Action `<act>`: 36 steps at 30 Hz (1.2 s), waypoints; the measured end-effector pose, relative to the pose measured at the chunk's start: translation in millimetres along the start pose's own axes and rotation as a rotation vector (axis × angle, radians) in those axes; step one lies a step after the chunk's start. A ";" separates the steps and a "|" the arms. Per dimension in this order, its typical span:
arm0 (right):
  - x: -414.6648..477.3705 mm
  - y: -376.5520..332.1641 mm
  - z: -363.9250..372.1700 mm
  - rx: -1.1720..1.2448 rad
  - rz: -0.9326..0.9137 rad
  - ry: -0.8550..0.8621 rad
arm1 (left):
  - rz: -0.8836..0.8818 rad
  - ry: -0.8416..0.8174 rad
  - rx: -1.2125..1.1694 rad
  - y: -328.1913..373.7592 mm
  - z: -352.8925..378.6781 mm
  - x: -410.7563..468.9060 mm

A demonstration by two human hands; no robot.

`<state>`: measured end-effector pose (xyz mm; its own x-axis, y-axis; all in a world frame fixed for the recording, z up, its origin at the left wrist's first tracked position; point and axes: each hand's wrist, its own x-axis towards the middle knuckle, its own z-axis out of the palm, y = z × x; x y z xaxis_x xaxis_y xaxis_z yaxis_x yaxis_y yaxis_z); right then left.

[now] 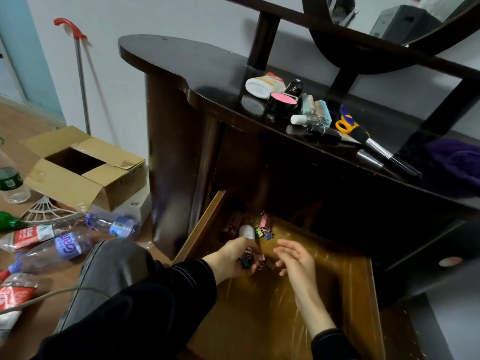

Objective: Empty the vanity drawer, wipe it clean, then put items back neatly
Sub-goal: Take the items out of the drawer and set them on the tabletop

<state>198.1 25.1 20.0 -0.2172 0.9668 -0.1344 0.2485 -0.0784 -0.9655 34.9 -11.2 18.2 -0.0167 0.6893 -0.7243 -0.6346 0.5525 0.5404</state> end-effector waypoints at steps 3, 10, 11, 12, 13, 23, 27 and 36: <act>-1.3 3.0 2.0 -0.069 0.045 -0.143 | -0.037 -0.032 -0.051 0.2 0.9 -1.9; -0.1 5.6 4.7 0.060 0.118 -0.099 | -0.045 -0.063 -0.095 -0.1 1.2 -2.9; 0.5 6.1 2.2 0.107 0.133 -0.059 | -0.044 -0.052 -0.102 -0.4 0.6 -1.9; 0.4 6.1 0.3 0.152 0.137 -0.025 | -0.048 -0.043 -0.098 -0.5 0.4 -1.1; -0.2 5.3 -0.1 0.184 0.129 -0.002 | -0.056 -0.044 -0.100 -0.6 0.5 -2.0; -20.3 -7.3 29.4 -0.122 -0.244 -0.206 | -0.187 -0.152 -0.129 -9.4 3.2 -2.5; -9.6 -4.2 13.1 0.025 -0.247 0.125 | -0.182 -0.151 -0.054 -8.4 -0.1 -3.2; 24.5 42.2 0.1 -0.735 -0.099 -0.035 | -0.156 -0.083 -0.089 -4.1 -3.4 -1.6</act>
<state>203.1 45.5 -24.1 -0.2982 0.9516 -0.0738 0.7911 0.2032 -0.5769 34.9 -16.1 15.7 0.1486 0.6368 -0.7565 -0.6903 0.6146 0.3818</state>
